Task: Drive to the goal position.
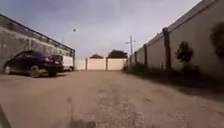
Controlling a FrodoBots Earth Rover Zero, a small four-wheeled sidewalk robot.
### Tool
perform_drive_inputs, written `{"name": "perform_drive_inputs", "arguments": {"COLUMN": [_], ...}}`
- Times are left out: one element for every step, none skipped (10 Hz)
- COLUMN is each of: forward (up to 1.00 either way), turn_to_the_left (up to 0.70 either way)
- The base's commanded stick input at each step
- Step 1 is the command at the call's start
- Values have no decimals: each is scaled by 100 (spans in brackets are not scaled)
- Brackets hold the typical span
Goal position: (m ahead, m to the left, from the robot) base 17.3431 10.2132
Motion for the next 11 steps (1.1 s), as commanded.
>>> {"name": "perform_drive_inputs", "arguments": {"forward": [70, 70, 70, 70, 70, 70, 70, 70, 70, 70, 70], "turn_to_the_left": [0, 0, 0, 0, 0, 0, 0, 0, 0, 0, 0]}}
